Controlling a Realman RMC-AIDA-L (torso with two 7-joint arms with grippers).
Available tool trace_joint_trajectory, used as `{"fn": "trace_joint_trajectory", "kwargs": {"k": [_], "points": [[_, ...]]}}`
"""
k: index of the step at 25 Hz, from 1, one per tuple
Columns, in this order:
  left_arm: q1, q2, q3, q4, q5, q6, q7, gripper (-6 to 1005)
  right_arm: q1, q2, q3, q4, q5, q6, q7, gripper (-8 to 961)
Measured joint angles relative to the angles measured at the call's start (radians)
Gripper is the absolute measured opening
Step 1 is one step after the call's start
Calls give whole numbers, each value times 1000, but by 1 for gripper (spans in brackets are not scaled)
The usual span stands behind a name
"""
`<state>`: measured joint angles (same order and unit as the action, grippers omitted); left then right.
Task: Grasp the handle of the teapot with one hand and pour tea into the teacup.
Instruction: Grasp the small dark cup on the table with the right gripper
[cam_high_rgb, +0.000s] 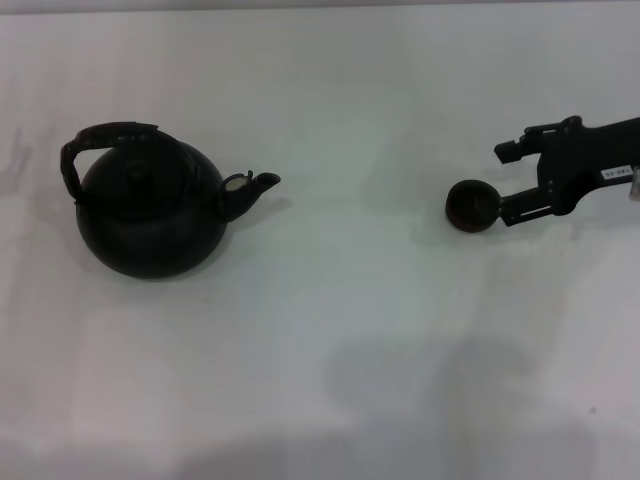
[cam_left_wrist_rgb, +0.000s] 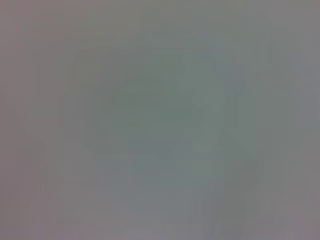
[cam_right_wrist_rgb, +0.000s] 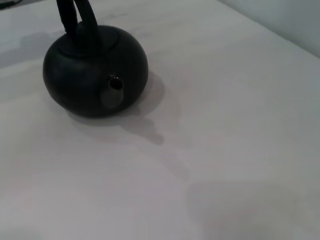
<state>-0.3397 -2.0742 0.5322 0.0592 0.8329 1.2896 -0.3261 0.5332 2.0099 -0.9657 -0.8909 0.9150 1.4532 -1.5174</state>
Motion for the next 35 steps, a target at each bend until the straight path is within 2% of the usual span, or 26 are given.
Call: {"fn": "trace_joint_trajectory", "kwargs": {"k": [5, 14, 35], "points": [[0, 1, 0, 1, -6, -10, 2, 855, 0, 1, -23, 25, 0, -36, 0, 875], [-1, 0, 0, 1, -11, -12, 3, 852, 0, 1, -131, 60, 0, -141, 7, 873], [-16, -1, 0, 1, -11, -11, 3, 846, 7, 4, -183, 112, 22, -187, 4, 868]]}}
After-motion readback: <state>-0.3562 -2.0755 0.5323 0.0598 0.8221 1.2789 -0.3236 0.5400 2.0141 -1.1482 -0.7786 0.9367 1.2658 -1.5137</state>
